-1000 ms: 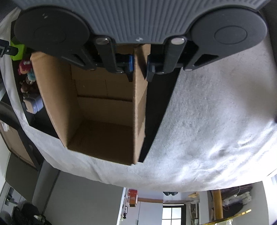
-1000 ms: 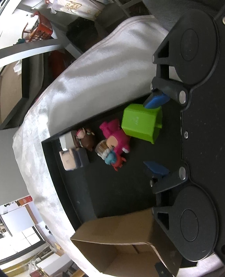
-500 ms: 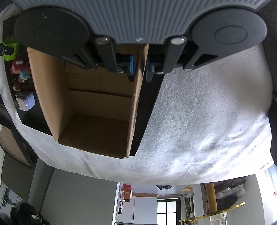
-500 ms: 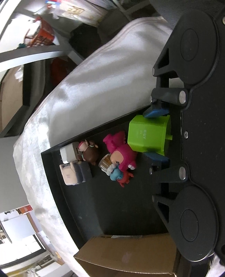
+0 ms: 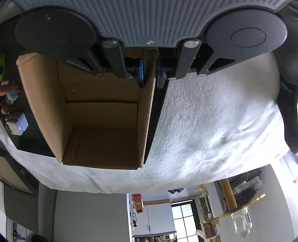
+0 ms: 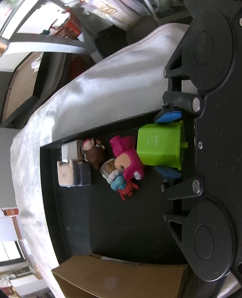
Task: Organize rigid objects
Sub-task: 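Carry the green cup with the right gripper into the cardboard box and release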
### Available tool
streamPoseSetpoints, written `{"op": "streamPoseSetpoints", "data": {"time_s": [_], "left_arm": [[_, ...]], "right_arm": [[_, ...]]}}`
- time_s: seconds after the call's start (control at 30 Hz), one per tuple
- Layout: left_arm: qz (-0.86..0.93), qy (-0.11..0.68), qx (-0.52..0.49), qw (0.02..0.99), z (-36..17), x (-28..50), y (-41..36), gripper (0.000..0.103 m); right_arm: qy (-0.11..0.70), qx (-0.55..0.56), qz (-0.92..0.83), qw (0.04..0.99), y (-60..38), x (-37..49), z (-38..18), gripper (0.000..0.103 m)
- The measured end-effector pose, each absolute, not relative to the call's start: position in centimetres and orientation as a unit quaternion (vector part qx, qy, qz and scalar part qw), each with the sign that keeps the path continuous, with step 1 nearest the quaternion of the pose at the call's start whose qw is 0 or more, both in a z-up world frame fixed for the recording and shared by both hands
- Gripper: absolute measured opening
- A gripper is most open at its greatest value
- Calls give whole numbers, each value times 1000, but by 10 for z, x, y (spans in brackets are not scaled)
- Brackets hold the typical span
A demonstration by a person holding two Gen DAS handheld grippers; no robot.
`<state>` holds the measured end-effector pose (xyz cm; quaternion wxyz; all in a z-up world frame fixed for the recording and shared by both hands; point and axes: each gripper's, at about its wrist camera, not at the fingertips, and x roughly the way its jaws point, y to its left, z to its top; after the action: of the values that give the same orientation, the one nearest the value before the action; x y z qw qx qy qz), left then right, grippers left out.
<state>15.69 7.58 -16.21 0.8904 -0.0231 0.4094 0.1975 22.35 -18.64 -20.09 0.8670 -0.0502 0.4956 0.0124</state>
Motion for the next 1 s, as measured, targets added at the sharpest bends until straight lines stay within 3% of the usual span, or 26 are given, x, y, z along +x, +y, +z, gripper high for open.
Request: {"op": "streamPoseSetpoints", "data": {"time_s": [1.0], "left_arm": [[177, 398, -38, 899, -163, 157, 90, 13]], "right_arm": [[346, -88, 181, 916, -99, 206, -115, 49]]}}
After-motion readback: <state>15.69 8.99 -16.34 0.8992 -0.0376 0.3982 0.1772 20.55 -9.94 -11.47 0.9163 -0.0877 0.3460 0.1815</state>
